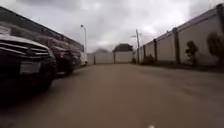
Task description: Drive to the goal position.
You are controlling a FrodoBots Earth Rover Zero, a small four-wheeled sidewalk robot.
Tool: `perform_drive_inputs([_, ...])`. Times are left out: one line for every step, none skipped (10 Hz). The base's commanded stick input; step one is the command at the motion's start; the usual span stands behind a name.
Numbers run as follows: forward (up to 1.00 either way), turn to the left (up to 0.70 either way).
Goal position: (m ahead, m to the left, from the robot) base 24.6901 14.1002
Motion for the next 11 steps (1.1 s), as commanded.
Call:
perform_drive_inputs([0.5, 0.0])
perform_drive_inputs([0.5, 0.0])
perform_drive_inputs([0.5, 0.0])
perform_drive_inputs([0.5, 0.0])
perform_drive_inputs([0.5, 0.0])
perform_drive_inputs([0.5, 0.0])
perform_drive_inputs([0.5, 0.0])
perform_drive_inputs([0.5, 0.0])
perform_drive_inputs([0.5, 0.0])
perform_drive_inputs([0.5, 0.0])
perform_drive_inputs([0.5, 0.0])
